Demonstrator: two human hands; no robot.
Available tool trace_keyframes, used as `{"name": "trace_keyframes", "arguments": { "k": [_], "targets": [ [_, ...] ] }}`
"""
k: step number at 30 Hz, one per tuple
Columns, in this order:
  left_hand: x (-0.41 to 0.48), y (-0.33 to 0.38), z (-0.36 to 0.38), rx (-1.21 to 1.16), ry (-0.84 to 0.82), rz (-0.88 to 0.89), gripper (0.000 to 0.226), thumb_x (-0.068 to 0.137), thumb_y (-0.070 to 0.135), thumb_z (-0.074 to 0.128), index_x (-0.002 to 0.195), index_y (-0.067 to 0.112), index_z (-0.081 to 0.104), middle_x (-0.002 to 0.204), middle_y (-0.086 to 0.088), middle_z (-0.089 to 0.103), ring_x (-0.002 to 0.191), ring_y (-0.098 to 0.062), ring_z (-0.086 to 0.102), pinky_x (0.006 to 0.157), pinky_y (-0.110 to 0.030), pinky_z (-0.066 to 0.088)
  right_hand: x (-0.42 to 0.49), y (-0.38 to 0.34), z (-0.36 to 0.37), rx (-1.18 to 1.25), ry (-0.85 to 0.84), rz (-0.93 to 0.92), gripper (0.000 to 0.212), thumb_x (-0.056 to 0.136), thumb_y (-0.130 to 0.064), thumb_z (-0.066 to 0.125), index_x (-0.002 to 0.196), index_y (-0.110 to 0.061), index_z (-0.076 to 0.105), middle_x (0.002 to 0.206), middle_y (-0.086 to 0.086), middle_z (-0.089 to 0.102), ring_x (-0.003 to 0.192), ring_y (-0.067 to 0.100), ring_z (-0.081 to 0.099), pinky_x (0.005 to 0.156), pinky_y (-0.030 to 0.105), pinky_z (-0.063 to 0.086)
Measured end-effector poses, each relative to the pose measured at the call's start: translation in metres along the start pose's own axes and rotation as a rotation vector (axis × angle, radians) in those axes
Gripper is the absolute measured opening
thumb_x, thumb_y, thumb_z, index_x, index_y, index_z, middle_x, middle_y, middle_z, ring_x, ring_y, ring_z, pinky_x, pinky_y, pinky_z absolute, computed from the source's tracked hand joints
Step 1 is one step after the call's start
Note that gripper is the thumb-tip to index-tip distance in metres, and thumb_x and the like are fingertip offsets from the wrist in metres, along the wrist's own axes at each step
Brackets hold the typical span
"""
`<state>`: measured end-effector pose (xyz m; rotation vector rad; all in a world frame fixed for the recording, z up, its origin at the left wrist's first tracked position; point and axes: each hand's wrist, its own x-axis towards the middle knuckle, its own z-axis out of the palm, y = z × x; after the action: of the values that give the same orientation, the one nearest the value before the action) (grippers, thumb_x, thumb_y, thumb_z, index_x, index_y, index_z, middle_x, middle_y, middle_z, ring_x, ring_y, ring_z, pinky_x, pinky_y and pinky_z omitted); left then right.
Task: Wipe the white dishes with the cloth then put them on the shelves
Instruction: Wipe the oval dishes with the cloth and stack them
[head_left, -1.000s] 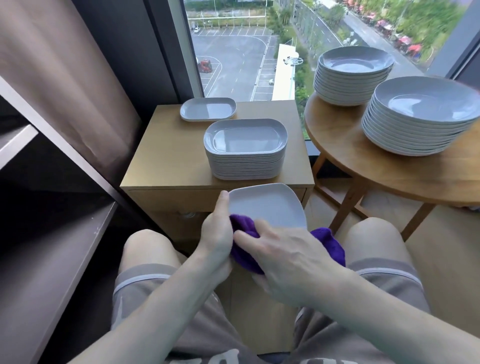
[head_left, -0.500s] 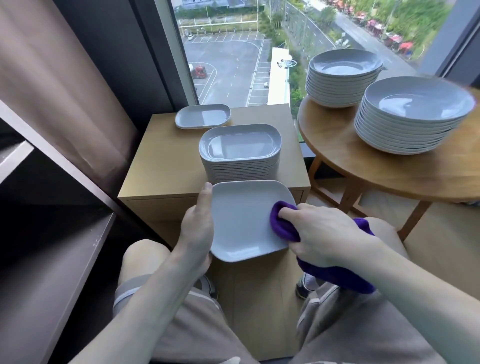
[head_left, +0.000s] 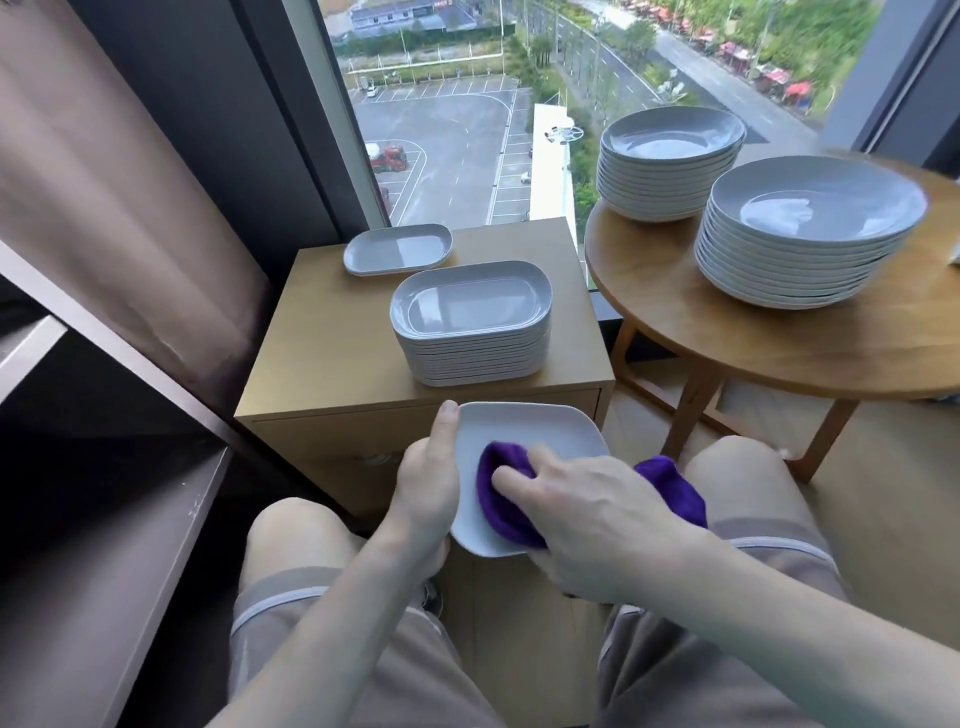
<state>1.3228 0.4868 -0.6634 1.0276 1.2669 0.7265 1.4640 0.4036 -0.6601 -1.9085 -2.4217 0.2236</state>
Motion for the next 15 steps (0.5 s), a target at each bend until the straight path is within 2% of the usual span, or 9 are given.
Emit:
{"name": "trace_keyframes", "arguments": {
  "k": [3, 5, 8, 11, 13, 15],
  "targets": [
    [0.006, 0.005, -0.010, -0.083, 0.024, 0.006, 0.060, 0.108, 0.049, 0.047, 0.075, 0.014, 0.082, 0.087, -0.005, 0.080, 0.074, -0.023, 0.076, 0.062, -0.031, 0.059, -0.002, 0.004, -0.004, 0.080, -0.018, -0.050, 0.042, 0.089, -0.043, 0.057, 0.124, -0.029, 0.040, 0.107, 0.003, 0.053, 0.081, 0.031, 0.060, 0.067, 0.042, 0.055],
    [0.011, 0.010, -0.018, -0.130, 0.025, 0.028, 0.058, 0.108, 0.048, 0.048, 0.076, 0.015, 0.083, 0.087, -0.007, 0.081, 0.073, -0.021, 0.079, 0.053, -0.028, 0.059, 0.000, 0.013, -0.008, 0.094, 0.006, -0.022, 0.042, 0.088, -0.044, 0.057, 0.124, -0.031, 0.041, 0.109, 0.001, 0.055, 0.083, 0.030, 0.060, 0.070, 0.042, 0.055],
    [0.017, 0.013, -0.027, -0.138, 0.014, 0.064, 0.050, 0.106, 0.052, 0.050, 0.094, 0.012, 0.078, 0.095, -0.011, 0.081, 0.080, -0.025, 0.079, 0.059, -0.034, 0.063, 0.005, 0.034, -0.009, 0.089, 0.072, 0.068, 0.040, 0.087, -0.043, 0.056, 0.123, -0.032, 0.043, 0.111, 0.000, 0.056, 0.085, 0.031, 0.061, 0.071, 0.039, 0.050],
    [0.019, 0.017, -0.033, -0.151, -0.087, 0.076, 0.049, 0.095, 0.057, 0.061, 0.101, 0.013, 0.080, 0.106, -0.013, 0.080, 0.092, -0.028, 0.079, 0.068, -0.037, 0.065, 0.008, 0.051, -0.006, 0.130, 0.151, 0.161, 0.045, 0.086, -0.043, 0.058, 0.127, -0.034, 0.041, 0.116, -0.002, 0.057, 0.081, 0.026, 0.055, 0.068, 0.036, 0.044],
    [0.022, 0.024, -0.036, -0.130, -0.187, 0.100, 0.038, 0.091, 0.049, 0.073, 0.108, 0.016, 0.081, 0.113, -0.013, 0.079, 0.100, -0.030, 0.078, 0.071, -0.035, 0.064, 0.010, 0.058, -0.004, 0.195, 0.222, 0.217, 0.053, 0.085, -0.041, 0.060, 0.132, -0.036, 0.037, 0.124, -0.003, 0.057, 0.087, 0.025, 0.059, 0.072, 0.035, 0.049],
    [0.030, 0.031, -0.038, -0.081, -0.240, 0.134, 0.031, 0.093, 0.027, 0.072, 0.121, 0.013, 0.073, 0.119, -0.012, 0.077, 0.107, -0.032, 0.075, 0.077, -0.035, 0.063, 0.013, 0.065, -0.004, 0.332, 0.314, 0.284, 0.059, 0.083, -0.038, 0.060, 0.137, -0.037, 0.036, 0.129, -0.007, 0.056, 0.096, 0.024, 0.061, 0.077, 0.033, 0.050]
  ]
}}
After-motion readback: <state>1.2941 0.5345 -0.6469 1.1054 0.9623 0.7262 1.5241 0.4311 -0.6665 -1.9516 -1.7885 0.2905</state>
